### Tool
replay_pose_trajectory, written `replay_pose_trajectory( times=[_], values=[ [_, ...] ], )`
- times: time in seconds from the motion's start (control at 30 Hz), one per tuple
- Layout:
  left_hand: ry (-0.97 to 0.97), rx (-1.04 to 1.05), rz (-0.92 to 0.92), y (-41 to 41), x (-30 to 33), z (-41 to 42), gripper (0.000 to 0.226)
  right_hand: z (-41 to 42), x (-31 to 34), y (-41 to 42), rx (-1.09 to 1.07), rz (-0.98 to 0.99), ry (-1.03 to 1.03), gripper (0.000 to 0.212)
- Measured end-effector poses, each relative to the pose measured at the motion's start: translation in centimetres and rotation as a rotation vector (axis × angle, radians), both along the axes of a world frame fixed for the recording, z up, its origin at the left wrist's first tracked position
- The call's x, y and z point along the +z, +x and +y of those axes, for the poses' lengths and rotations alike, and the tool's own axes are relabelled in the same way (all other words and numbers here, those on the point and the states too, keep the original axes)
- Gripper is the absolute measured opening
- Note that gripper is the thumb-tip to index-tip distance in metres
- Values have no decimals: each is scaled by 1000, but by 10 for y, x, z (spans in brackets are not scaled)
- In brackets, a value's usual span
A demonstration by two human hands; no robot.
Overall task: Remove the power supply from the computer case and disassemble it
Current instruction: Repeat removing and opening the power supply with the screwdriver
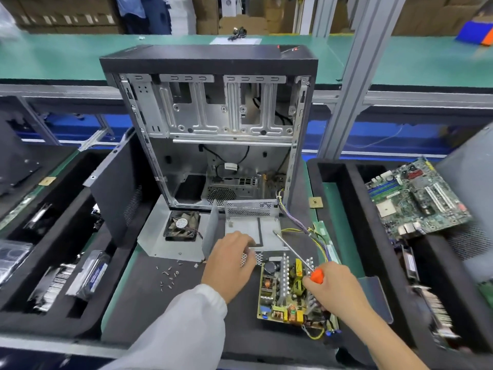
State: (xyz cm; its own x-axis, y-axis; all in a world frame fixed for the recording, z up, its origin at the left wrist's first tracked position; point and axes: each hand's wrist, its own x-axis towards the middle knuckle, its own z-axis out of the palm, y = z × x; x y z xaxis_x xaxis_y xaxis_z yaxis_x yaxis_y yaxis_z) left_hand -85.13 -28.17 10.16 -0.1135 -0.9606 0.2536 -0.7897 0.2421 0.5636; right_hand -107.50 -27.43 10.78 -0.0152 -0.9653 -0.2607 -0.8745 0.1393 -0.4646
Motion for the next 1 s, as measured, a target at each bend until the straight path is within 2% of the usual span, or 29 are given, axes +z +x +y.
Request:
replay_pose_trajectory(
  times=[0.17,0.27,0.4,0.57,0.73,0.87,0.9,1.0],
  values=[
    [295,91,-80,13,-8,9,22,3,-19,29,91,106,39,41],
    [406,81,-171,27,-20,14,29,2,-22,43,121,119,44,42],
    [516,11,-112,32,-37,21,32,3,-22,44,83,94,68,40],
    [498,36,-3,32,-41,20,38,7,-26,53,47,11,46,42],
    [541,-20,-19,36,-47,18,36,8,-10,59,92,138,63,42],
    [536,-29,-45,35,-52,17,37,-47,28,40,-154,-55,-352,52],
    [534,-29,-59,35,-52,16,39,-69,34,38,-166,-63,-371,51],
    [524,-37,-109,34,-52,14,37,-125,31,39,-29,14,-93,55]
  ],
)
